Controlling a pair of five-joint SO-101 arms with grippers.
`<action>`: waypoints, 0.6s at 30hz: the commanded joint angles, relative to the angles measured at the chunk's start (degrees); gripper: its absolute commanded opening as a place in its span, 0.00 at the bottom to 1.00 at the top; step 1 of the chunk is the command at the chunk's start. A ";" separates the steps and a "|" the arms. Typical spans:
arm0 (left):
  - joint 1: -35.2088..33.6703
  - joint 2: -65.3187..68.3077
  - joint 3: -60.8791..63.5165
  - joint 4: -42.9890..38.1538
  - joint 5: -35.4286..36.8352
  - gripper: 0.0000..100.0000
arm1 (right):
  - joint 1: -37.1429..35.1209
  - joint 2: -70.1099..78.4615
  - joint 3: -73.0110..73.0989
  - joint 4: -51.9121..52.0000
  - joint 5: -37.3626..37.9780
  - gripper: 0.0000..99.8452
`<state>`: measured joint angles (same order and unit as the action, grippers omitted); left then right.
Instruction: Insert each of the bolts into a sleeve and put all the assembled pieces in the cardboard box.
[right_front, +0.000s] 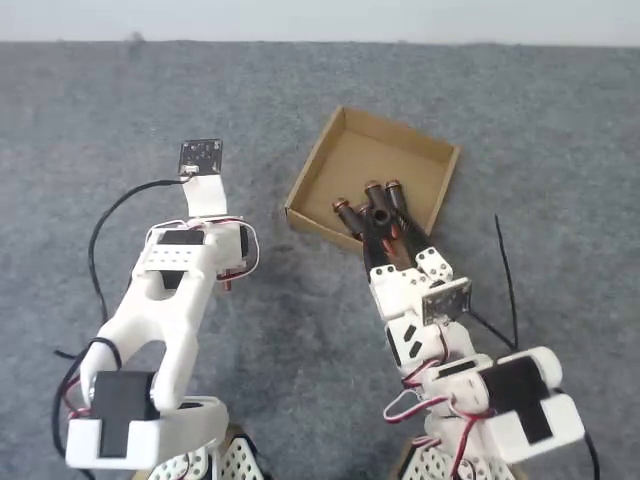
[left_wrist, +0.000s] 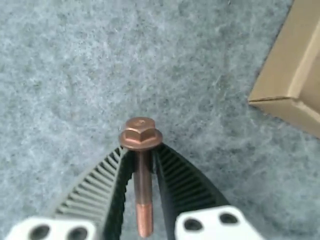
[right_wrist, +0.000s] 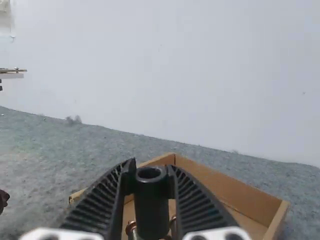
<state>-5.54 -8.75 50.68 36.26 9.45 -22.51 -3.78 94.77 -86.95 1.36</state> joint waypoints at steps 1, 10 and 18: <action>0.26 -3.69 0.13 -1.32 -0.44 0.01 | 1.01 1.71 1.32 -0.84 -2.29 0.00; 0.35 -3.69 0.04 -1.32 -0.44 0.01 | -10.59 7.34 1.41 -3.12 -3.16 0.00; 0.35 -3.69 -0.04 -1.32 -0.44 0.01 | -19.74 7.96 1.23 -2.86 -3.08 0.00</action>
<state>-5.54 -8.75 50.68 36.26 9.45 -39.21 4.22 94.95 -88.44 -1.10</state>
